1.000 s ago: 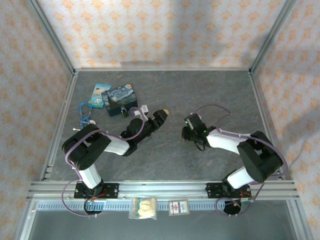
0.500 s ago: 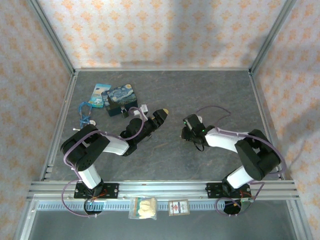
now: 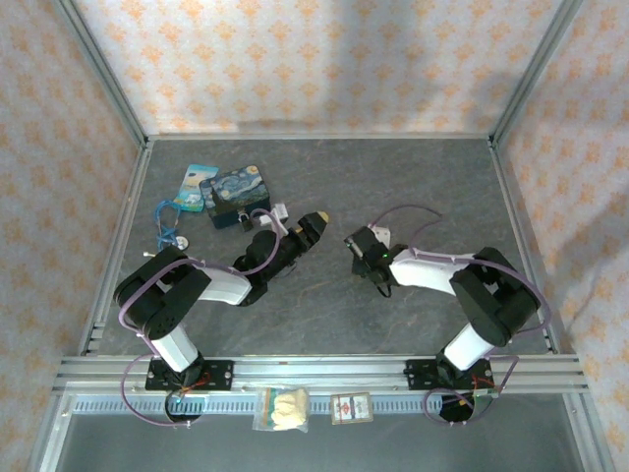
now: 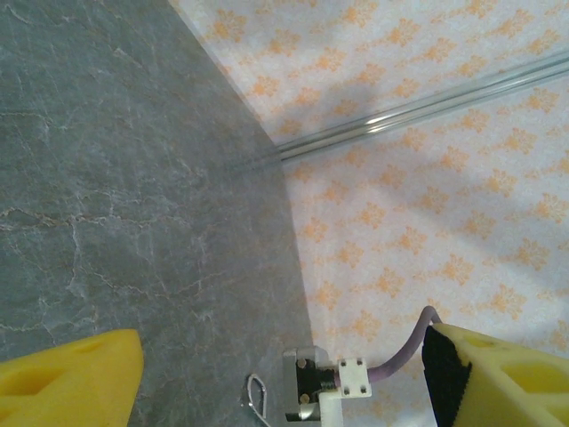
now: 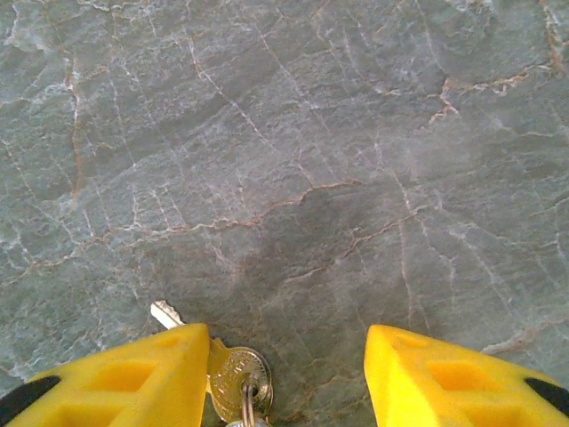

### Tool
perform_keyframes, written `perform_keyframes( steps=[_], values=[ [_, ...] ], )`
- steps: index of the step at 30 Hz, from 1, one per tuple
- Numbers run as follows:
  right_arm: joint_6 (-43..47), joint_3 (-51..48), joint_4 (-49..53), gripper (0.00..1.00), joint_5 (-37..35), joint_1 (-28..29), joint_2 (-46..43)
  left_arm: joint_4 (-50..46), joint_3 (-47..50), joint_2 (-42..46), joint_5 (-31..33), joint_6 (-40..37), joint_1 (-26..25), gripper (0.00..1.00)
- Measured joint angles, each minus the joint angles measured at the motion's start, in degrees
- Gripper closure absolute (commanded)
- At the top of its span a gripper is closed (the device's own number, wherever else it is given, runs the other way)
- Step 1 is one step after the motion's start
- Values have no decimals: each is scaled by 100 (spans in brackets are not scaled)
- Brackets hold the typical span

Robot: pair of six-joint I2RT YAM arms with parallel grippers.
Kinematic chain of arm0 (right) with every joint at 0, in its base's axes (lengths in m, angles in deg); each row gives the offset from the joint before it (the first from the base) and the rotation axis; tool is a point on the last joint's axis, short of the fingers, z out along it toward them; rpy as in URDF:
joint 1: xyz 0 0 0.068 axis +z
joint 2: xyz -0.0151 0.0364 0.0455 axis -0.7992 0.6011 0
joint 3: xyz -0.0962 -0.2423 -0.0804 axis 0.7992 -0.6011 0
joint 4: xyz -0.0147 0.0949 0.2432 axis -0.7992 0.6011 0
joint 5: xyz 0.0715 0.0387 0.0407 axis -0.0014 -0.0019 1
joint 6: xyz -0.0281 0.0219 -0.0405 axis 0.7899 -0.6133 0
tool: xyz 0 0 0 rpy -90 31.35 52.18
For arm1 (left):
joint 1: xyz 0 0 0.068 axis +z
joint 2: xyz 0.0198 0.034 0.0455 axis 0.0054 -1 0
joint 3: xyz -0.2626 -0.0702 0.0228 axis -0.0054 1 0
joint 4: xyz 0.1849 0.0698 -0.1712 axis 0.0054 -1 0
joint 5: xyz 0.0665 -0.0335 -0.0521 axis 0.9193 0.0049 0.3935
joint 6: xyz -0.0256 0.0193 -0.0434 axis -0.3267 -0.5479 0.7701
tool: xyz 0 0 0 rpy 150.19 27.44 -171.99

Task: Unlock a padlock with a key

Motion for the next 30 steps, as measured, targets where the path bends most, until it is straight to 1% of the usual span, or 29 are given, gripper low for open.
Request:
perform_keyframes(
  steps=[2, 4, 6, 9, 11, 13, 16, 18, 19, 24, 25, 27, 30],
  values=[
    [-2, 118, 129, 51, -94, 31, 101, -15, 0, 9, 0, 0, 22, 19],
    [-31, 212, 240, 55, -197, 68, 186, -24, 0, 28, 0, 0, 37, 19],
    [-85, 247, 299, 63, -280, 83, 219, -24, 4, 59, 0, -2, 39, 19],
    [-166, 254, 358, 80, -420, 83, 232, -22, 70, 116, 0, -22, 74, 19],
    [-223, 264, 389, 87, -520, 83, 247, -24, 107, 129, 2, -39, 83, 19],
    [-282, 284, 402, 90, -562, 81, 247, -42, 120, 138, 2, -39, 114, 19],
    [-354, 326, 295, 92, -476, 13, 254, -42, 129, 151, 2, -42, 140, 19],
    [-389, 337, 264, 90, -343, -52, 251, -42, 138, 164, 2, -42, 146, 19],
    [-402, 341, 262, 87, -282, -81, 245, -44, 140, 173, 2, -42, 151, 19],
    [-308, 345, 293, 60, 92, -133, 164, -50, 146, 190, 2, -46, 151, 19],
    [-289, 345, 293, 58, 149, -133, 155, -55, 146, 195, 2, -48, 151, 19],
    [-227, 345, 295, 55, 264, -133, 127, -81, 155, 225, 2, -83, 153, 19],
    [-177, 345, 293, 55, 348, -133, 111, -94, 155, 271, 4, -114, 186, 19]
  ],
)
